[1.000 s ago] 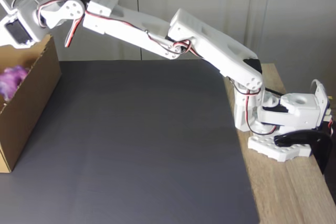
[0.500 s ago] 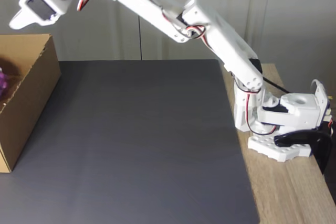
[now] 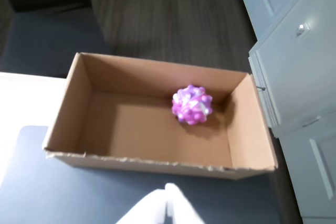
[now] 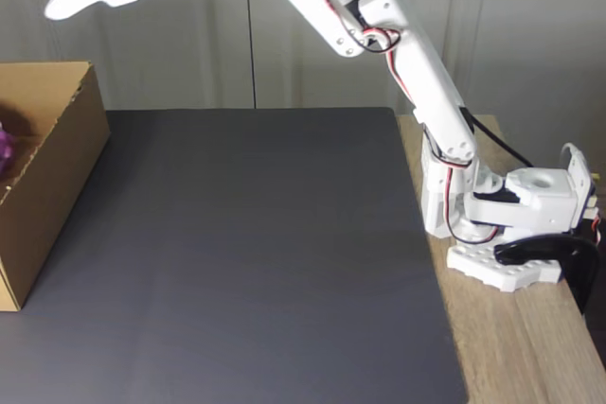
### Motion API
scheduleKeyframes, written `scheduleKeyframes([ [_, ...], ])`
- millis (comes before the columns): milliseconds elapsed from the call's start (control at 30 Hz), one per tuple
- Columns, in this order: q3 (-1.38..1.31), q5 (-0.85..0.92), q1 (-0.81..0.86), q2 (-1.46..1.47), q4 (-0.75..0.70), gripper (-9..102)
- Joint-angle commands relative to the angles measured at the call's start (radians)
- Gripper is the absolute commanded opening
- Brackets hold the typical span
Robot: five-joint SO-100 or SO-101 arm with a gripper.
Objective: Grasp a ball and put it in the box.
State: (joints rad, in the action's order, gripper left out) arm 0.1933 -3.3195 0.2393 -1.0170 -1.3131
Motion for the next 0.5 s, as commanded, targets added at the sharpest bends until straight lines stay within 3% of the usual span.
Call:
scheduleKeyframes([
  [0, -0.021, -0.008, -0.008, -0.107, -0.067, 0],
  [200, 0.126, -0.021, 0.005, -0.291, -0.129, 0],
  [333, 0.457, -0.064, 0.008, -0.518, -0.095, 0],
  [467, 0.865, -0.081, -0.015, -0.761, 0.032, 0],
])
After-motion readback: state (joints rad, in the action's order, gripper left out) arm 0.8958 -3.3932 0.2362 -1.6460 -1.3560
